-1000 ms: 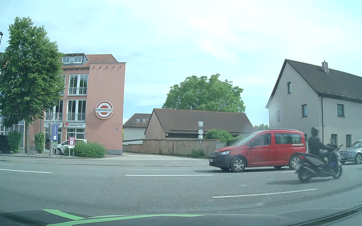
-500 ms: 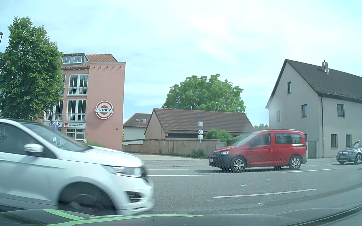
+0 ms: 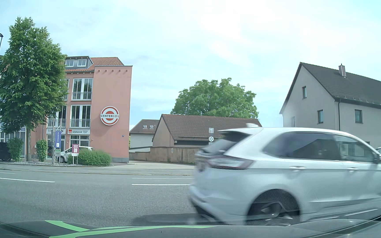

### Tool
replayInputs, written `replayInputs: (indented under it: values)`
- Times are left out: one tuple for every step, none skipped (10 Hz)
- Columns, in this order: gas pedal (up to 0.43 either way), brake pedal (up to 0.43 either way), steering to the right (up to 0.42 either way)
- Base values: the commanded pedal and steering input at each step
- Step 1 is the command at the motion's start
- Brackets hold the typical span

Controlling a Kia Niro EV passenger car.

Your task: Follow the waypoints while adhering to traffic rules and regulations

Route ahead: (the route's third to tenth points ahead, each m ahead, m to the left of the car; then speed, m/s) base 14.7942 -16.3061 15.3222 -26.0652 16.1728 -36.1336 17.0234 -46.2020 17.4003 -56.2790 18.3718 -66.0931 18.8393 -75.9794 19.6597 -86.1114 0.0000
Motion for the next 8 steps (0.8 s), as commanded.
replayInputs:
  values:
    - [0.0,0.274,0.241]
    - [0.0,0.274,0.241]
    - [0.0,0.274,0.241]
    - [0.0,0.274,0.241]
    - [0.0,0.274,0.241]
    - [0.0,0.274,0.241]
    - [0.0,0.274,0.241]
    - [0.0,0.274,0.241]
